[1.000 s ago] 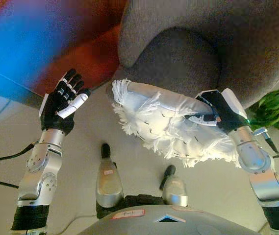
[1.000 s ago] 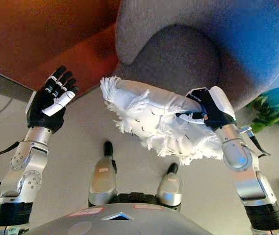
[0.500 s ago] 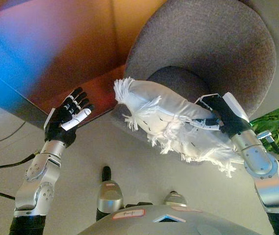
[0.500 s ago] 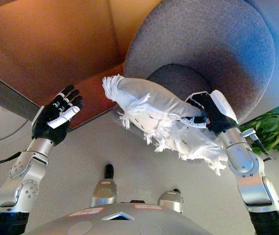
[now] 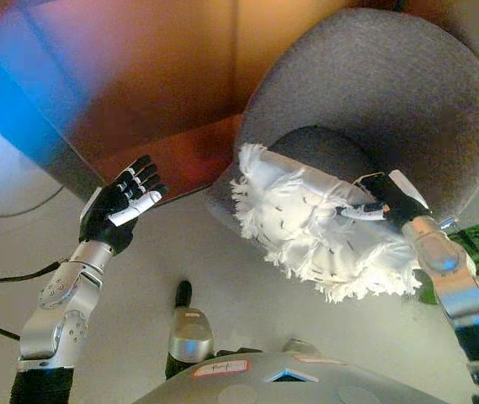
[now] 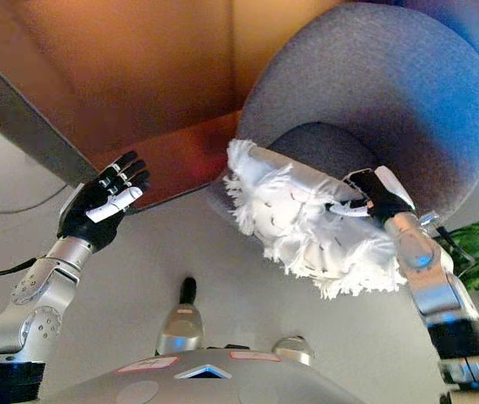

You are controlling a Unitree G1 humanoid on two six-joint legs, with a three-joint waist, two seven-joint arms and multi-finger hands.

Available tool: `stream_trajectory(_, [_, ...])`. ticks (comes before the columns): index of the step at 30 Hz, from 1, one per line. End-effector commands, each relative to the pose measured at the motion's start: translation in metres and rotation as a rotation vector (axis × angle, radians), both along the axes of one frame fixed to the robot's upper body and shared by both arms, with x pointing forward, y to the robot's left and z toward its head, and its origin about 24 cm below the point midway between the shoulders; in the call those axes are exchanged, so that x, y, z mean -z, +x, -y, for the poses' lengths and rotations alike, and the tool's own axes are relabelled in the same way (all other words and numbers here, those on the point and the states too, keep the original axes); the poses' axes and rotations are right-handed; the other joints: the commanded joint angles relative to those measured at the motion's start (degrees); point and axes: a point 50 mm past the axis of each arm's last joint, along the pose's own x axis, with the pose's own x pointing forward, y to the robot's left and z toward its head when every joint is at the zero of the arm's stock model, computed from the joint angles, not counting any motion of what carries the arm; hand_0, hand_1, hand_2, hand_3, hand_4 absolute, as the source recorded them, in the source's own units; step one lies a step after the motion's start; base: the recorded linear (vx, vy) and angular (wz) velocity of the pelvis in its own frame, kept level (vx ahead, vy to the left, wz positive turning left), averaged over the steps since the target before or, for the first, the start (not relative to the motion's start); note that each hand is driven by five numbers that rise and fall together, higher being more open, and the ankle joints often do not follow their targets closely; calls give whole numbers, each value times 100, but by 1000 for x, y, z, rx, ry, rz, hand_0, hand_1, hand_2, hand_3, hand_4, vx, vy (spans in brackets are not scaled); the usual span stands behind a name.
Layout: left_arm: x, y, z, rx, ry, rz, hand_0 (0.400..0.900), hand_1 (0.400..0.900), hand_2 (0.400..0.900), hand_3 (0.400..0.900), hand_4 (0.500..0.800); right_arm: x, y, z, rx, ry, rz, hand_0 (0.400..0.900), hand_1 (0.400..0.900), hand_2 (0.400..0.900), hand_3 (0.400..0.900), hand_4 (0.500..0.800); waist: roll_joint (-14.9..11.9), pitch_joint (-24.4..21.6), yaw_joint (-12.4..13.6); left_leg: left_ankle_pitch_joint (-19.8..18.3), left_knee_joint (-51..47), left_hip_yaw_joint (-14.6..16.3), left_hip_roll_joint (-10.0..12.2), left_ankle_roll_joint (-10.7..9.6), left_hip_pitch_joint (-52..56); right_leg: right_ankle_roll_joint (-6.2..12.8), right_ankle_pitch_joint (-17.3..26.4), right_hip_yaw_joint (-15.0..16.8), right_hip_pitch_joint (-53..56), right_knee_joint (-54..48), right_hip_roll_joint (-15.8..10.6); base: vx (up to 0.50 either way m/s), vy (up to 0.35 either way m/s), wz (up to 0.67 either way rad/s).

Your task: Pick up the pillow and put it on the sofa.

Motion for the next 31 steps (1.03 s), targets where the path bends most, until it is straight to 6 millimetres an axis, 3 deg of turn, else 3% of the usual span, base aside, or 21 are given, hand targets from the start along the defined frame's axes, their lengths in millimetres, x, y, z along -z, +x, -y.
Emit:
stream_trajectory(1, [-72,34,12,152,105,328,900,900,900,900,800,-128,77,4,86,-106,482,400,400,400,400,500,-195,46,627,-766,53,68,-46,319,226,-13,1042,-318,-513,-193,-301,-70,-178,10])
stream_trajectory(4, [-85,40,13,196,143,374,900,900,900,900,800,-151,92,28,212,-107,476,400,400,400,400,500,-310,279,902,-741,155,-163,-33,291,-171,29,1133,-383,-625,-274,-261,-109,-251,6])
stream_trajectory(5, [-90,42,12,207,156,387,900,900,900,900,800,-156,93,38,269,-103,465,604,604,604,604,622,-332,349,980,-742,166,-216,4,266,-247,36,1148,-404,-631,-314,-215,-117,-297,-2])
stream_trajectory(6, [-95,43,11,224,175,402,900,900,900,900,800,-165,94,51,339,-112,465,900,900,900,900,800,-368,431,1080,-710,177,-264,24,248,-351,36,1188,-455,-633,-376,-174,-98,-245,-7])
stream_trajectory(8, [-104,43,10,254,203,442,900,900,900,900,800,-181,90,79,560,-137,427,900,900,900,900,800,-394,563,1289,-655,199,-362,35,236,-554,36,1223,-506,-629,-489,-96,-86,-159,-8])
stream_trajectory(10, [-111,41,10,248,194,474,900,900,900,900,800,-202,85,89,710,-33,526,900,900,900,900,800,-357,642,1391,-583,192,-395,70,223,-712,36,1238,-537,-642,-530,-74,-59,-39,-9])
stream_trajectory(13, [-116,38,11,264,188,495,900,900,900,900,800,-234,80,92,762,-40,711,900,900,900,900,800,-330,711,1517,-532,222,-447,74,209,-910,36,1259,-589,-643,-567,-79,-33,-1,-2])
stream_trajectory(16, [-114,38,10,270,202,484,900,900,900,900,800,-249,85,77,759,10,835,900,900,900,900,800,-376,706,1545,-485,218,-390,113,205,-893,36,1271,-614,-573,-572,-56,14,18,-5])
stream_trajectory(20, [-113,38,8,257,195,479,900,900,900,900,800,-239,88,62,719,84,922,900,900,900,900,800,-443,643,1492,-510,227,-332,122,233,-808,36,1269,-624,-463,-578,-34,13,10,-10])
stream_trajectory(24, [-99,36,11,247,182,436,900,900,900,900,800,-222,88,39,561,132,950,900,900,900,900,800,-490,446,1290,-617,239,-250,90,309,-514,36,1281,-507,-350,-564,-46,86,89,-10])
stream_trajectory(29, [-72,33,18,205,137,370,900,900,900,900,800,-176,74,-6,346,233,913,900,900,900,900,800,-414,130,852,-735,209,-19,57,428,10,18,1307,-287,-223,-518,-123,47,169,-17])
stream_trajectory(31, [-63,33,21,168,127,347,900,900,900,900,800,-153,62,-29,250,288,891,900,900,900,900,800,-354,37,566,-805,171,125,46,488,243,16,1388,-156,-238,-458,-180,-53,158,-23])
